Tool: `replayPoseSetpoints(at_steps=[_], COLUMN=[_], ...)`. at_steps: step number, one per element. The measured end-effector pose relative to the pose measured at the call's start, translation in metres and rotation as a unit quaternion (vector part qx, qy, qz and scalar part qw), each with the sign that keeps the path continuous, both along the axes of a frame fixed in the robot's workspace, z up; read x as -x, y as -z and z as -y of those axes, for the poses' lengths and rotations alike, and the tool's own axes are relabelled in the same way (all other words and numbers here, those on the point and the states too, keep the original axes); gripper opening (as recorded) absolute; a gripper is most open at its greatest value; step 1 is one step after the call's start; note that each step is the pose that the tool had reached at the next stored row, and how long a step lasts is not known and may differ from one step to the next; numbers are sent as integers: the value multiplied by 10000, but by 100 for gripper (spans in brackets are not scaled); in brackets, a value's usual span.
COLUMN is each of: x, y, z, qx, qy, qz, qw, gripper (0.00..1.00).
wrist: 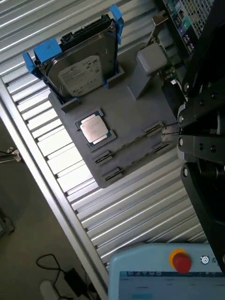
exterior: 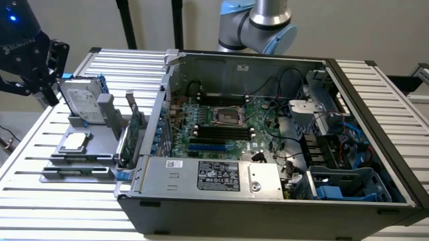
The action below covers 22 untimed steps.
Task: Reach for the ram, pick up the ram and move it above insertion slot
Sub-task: 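Pick up the ram and move it above insertion slot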
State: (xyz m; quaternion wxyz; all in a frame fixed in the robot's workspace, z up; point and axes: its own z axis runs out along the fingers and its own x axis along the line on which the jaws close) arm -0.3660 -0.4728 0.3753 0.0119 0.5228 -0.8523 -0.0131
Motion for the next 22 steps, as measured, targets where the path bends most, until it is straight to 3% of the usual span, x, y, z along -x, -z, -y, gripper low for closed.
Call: replayPoseSetpoints(at_steps=[4, 9, 14, 19, 20, 22], x=[0, 0, 0, 0, 0, 0], y=[4, 9, 13, 16, 16, 16], z=[0, 0, 0, 0, 0, 0], qx=[0, 0, 0, 2, 2, 2], qy=[-365, -819, -1269, -1716, -1771, -1786], qz=[0, 0, 0, 12, 15, 17], qw=[9993, 9966, 9919, 9852, 9842, 9839], gripper=[11, 11, 11, 11, 11, 11])
